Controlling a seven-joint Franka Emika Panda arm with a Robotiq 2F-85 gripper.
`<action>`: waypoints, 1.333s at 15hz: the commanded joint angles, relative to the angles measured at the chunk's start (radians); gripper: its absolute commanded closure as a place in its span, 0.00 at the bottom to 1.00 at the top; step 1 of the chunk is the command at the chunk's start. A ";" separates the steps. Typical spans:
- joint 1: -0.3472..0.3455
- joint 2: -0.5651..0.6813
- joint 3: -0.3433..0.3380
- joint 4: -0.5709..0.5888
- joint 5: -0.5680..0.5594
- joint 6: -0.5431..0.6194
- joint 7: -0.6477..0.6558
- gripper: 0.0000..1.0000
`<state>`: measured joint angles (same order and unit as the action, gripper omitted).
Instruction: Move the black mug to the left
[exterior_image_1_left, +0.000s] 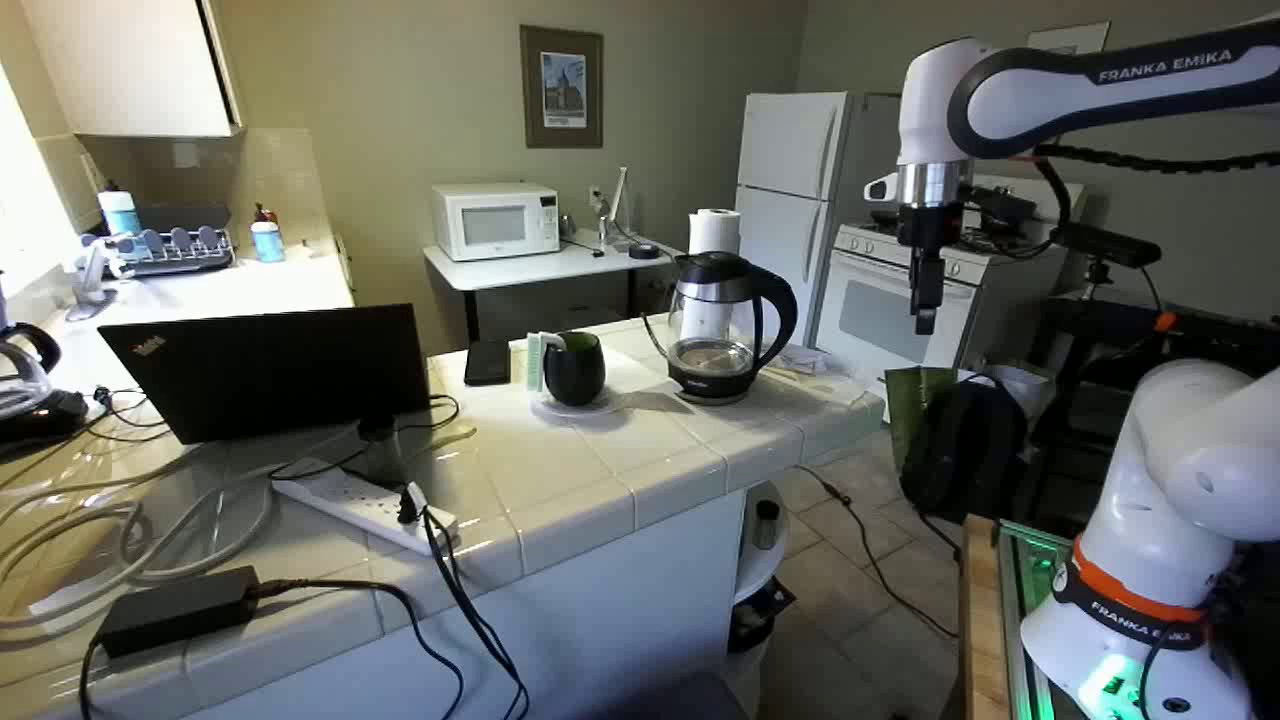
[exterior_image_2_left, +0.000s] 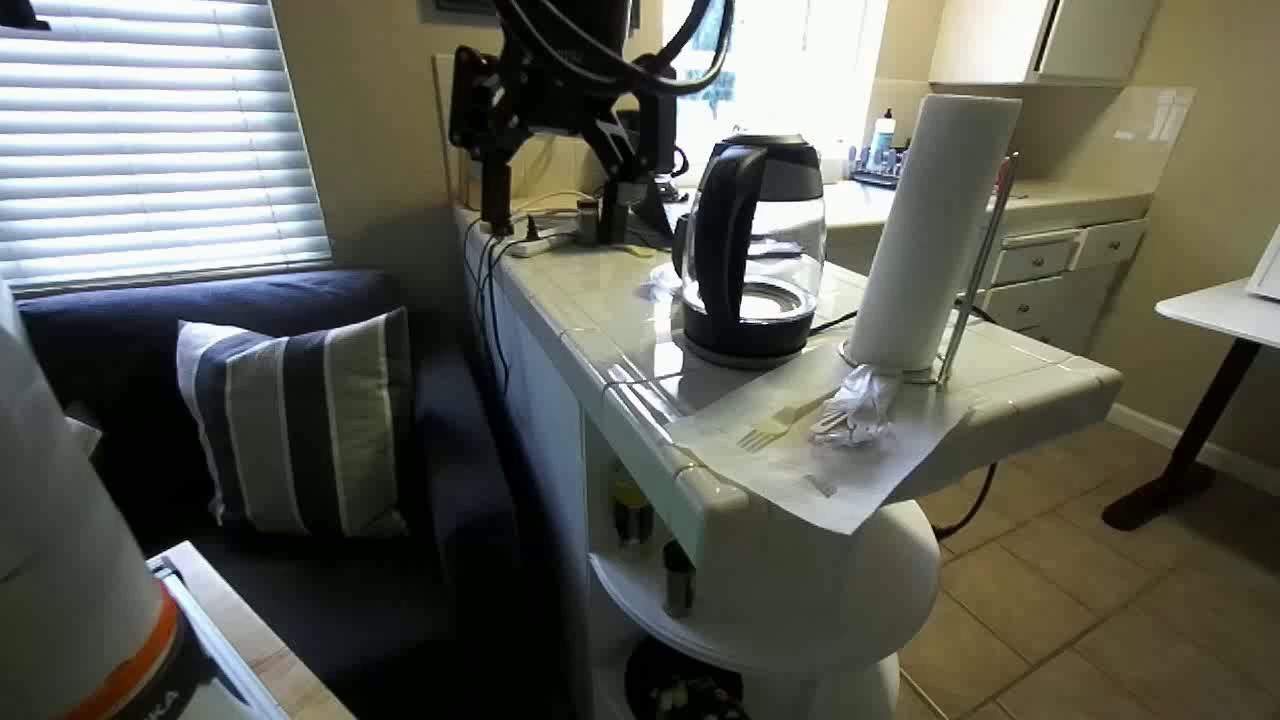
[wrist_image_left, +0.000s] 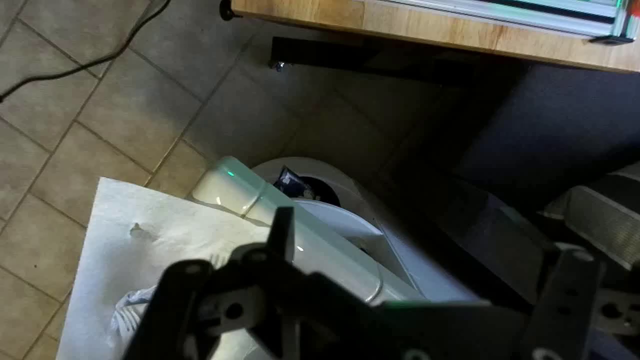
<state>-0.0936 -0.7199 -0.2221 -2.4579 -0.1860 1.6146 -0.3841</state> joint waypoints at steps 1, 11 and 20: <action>0.008 0.000 -0.006 0.002 -0.003 -0.003 0.004 0.00; 0.042 0.022 0.033 0.018 0.016 0.026 0.023 0.00; 0.254 0.205 0.223 0.160 0.042 0.082 -0.059 0.00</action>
<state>0.1172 -0.6207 -0.0294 -2.3750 -0.1094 1.6669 -0.3867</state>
